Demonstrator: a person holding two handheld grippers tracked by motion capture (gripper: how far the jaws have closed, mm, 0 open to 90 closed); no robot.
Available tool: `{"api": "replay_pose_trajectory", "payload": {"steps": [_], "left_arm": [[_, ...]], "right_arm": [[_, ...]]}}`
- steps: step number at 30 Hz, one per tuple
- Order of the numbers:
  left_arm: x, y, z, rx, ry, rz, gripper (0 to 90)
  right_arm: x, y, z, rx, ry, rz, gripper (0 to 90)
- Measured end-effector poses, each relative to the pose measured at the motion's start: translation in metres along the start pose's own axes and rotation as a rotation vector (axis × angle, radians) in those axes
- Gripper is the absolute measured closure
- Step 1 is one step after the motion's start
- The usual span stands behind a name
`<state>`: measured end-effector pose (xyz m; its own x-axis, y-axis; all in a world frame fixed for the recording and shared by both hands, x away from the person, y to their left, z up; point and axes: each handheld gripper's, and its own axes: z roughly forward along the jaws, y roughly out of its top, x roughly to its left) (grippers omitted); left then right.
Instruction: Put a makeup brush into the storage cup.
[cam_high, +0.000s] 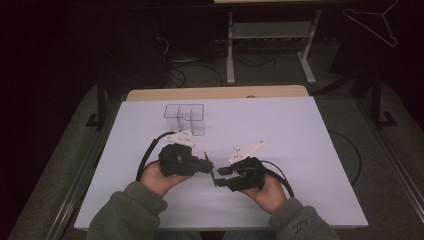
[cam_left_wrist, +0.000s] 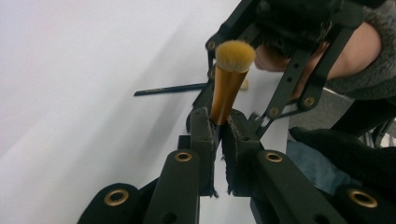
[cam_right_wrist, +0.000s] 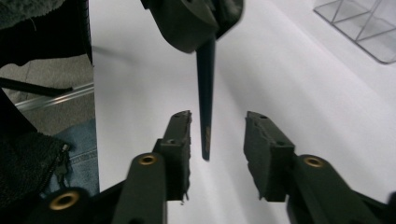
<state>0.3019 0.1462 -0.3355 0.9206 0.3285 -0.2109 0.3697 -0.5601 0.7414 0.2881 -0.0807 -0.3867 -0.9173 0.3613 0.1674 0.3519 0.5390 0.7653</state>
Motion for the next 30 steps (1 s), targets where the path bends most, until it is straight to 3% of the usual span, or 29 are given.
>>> {"api": "replay_pose_trajectory", "payload": {"steps": [30], "left_arm": [[0.020, -0.002, -0.022, 0.055, 0.103, 0.014, 83.2]], "right_arm": [[-0.022, -0.029, -0.040, -0.016, -0.097, 0.069, 42.8]]}}
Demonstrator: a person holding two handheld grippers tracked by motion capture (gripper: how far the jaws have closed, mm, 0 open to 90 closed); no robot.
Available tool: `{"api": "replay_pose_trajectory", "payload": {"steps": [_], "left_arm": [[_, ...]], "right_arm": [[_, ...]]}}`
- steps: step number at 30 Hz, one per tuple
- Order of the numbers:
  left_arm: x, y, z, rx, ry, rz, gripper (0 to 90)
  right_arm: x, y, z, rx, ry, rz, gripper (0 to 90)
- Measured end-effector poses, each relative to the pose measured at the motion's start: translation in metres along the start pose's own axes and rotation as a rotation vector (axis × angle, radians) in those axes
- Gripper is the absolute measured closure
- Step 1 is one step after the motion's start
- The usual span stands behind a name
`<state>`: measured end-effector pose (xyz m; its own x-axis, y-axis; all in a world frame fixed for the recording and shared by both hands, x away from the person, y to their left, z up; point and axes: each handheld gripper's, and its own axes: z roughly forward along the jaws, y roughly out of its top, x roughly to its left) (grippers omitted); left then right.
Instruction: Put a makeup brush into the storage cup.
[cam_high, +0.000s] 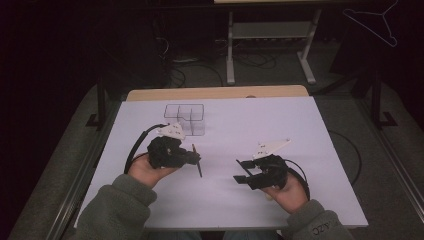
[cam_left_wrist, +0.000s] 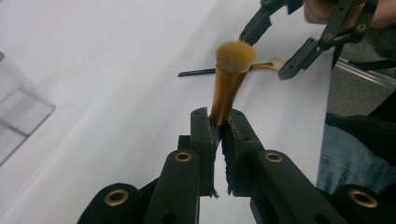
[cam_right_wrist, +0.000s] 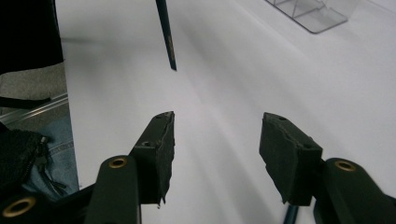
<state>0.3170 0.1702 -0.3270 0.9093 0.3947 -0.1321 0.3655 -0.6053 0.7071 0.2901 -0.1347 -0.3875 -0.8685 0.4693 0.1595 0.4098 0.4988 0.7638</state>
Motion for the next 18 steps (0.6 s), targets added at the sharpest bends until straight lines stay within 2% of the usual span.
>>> {"api": "replay_pose_trajectory", "payload": {"steps": [7, 10, 11, 13, 15, 18], "left_arm": [[0.016, 0.000, -0.014, -0.013, 0.035, -0.038, 83.2], [0.029, 0.003, -0.026, -0.016, 0.063, -0.045, 83.2], [0.029, 0.003, -0.026, -0.016, 0.063, -0.045, 83.2], [0.040, 0.006, -0.034, -0.022, 0.081, -0.062, 83.2], [0.045, 0.008, -0.038, -0.035, 0.086, -0.083, 83.2], [0.054, 0.011, -0.045, -0.035, 0.104, -0.086, 83.2]], "right_arm": [[-0.006, -0.008, -0.009, -0.007, -0.020, 0.026, 39.1], [-0.011, -0.012, -0.014, -0.011, -0.030, 0.041, 36.8], [-0.011, -0.012, -0.014, -0.011, -0.030, 0.041, 36.8], [-0.014, -0.015, -0.017, -0.018, -0.040, 0.050, 35.5], [-0.015, -0.016, -0.020, -0.020, -0.045, 0.056, 35.1], [-0.018, -0.018, -0.022, -0.021, -0.054, 0.057, 33.9]]}}
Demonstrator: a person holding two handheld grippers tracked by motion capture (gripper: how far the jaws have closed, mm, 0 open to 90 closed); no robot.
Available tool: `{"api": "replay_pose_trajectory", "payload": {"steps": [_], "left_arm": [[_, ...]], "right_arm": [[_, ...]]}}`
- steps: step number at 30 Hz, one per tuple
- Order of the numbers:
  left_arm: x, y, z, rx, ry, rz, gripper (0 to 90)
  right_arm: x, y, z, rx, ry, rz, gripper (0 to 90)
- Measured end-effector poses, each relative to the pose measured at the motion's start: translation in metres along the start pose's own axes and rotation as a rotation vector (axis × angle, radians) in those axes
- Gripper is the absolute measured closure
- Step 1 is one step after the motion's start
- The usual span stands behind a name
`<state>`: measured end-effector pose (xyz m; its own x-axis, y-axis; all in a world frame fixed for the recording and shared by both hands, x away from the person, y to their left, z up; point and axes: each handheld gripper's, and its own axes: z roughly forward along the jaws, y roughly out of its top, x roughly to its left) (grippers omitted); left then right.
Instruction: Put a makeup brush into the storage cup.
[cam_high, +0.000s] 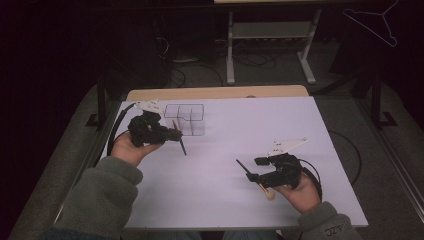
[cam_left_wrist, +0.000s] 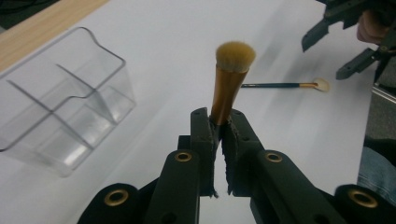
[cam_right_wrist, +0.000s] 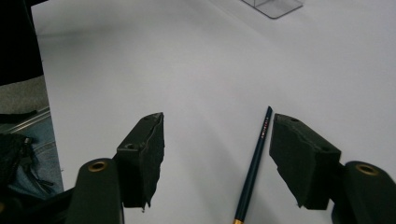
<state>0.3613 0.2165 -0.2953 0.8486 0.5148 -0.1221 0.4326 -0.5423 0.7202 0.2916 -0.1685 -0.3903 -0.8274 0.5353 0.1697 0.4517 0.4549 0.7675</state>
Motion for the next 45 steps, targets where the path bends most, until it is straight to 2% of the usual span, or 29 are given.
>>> {"api": "replay_pose_trajectory", "payload": {"steps": [3, 4, 10, 17, 21, 32, 39, 45], "left_arm": [[0.006, 0.003, -0.003, 0.001, 0.012, -0.011, 83.2], [0.011, 0.006, -0.006, -0.001, 0.024, -0.015, 83.2], [0.026, 0.013, -0.012, -0.012, 0.036, -0.037, 83.2], [0.050, 0.026, -0.021, -0.018, 0.075, -0.066, 83.2], [0.059, 0.031, -0.025, -0.036, 0.081, -0.081, 83.2], [0.080, 0.047, -0.033, -0.066, 0.120, -0.124, 83.2], [0.091, 0.061, -0.034, -0.079, 0.146, -0.135, 83.2], [0.100, 0.065, -0.033, -0.090, 0.161, -0.156, 83.2]], "right_arm": [[-0.002, -0.002, -0.002, 0.001, -0.004, 0.012, 33.1], [-0.004, -0.003, -0.004, -0.002, -0.008, 0.017, 32.7], [-0.009, -0.006, -0.008, -0.009, -0.015, 0.032, 31.4], [-0.013, -0.007, -0.008, -0.005, -0.023, 0.038, 29.8], [-0.014, -0.007, -0.007, 0.002, -0.025, 0.033, 29.1], [-0.017, -0.009, -0.010, 0.002, -0.027, 0.041, 28.3], [-0.020, -0.009, -0.011, -0.009, -0.028, 0.043, 28.0], [-0.022, -0.010, -0.015, -0.016, -0.029, 0.048, 28.0]]}}
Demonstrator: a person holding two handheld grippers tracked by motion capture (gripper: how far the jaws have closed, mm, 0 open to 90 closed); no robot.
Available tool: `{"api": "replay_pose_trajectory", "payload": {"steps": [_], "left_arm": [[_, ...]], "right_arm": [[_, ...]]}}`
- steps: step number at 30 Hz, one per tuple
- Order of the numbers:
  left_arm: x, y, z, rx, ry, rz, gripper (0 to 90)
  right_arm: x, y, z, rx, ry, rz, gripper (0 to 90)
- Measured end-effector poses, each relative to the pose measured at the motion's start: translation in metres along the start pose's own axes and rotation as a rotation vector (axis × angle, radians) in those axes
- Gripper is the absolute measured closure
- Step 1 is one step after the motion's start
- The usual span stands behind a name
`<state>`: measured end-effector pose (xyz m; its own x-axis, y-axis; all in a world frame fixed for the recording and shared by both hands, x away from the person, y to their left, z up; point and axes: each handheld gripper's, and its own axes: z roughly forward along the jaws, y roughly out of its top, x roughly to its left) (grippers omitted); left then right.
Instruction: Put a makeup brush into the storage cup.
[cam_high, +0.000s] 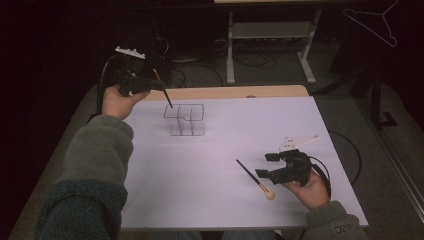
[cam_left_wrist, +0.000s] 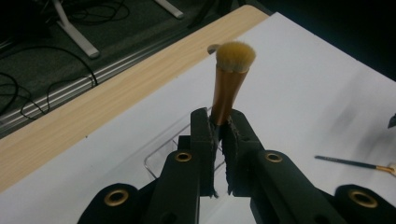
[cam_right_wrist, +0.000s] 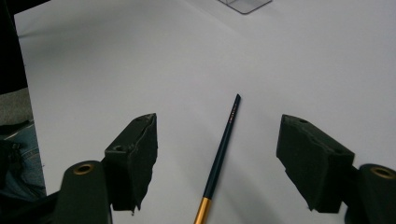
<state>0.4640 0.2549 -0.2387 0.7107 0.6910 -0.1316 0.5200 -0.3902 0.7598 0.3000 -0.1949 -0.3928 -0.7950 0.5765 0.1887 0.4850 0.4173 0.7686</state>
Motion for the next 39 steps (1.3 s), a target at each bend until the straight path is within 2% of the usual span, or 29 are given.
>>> {"api": "replay_pose_trajectory", "payload": {"steps": [2, 6, 13, 23, 34, 39], "left_arm": [[0.004, 0.001, 0.000, -0.008, 0.015, -0.005, 83.2], [0.011, 0.000, 0.003, -0.025, 0.023, -0.035, 83.2], [0.018, 0.000, 0.010, -0.029, 0.033, -0.050, 83.2], [0.020, -0.001, 0.019, -0.035, 0.056, -0.068, 83.2], [0.024, -0.010, 0.032, 0.021, 0.064, -0.067, 83.1], [0.027, -0.023, 0.040, 0.026, 0.063, -0.099, 83.1]], "right_arm": [[0.000, 0.000, -0.001, 0.001, 0.000, 0.013, 28.0], [-0.002, -0.001, -0.002, -0.007, -0.002, 0.008, 28.0], [-0.003, 0.000, -0.003, -0.006, -0.004, 0.008, 28.0], [-0.004, -0.001, -0.006, -0.013, -0.007, 0.006, 28.1], [-0.004, -0.001, -0.007, -0.014, -0.008, 0.005, 28.2], [-0.003, -0.001, -0.007, -0.014, -0.009, 0.000, 28.2]]}}
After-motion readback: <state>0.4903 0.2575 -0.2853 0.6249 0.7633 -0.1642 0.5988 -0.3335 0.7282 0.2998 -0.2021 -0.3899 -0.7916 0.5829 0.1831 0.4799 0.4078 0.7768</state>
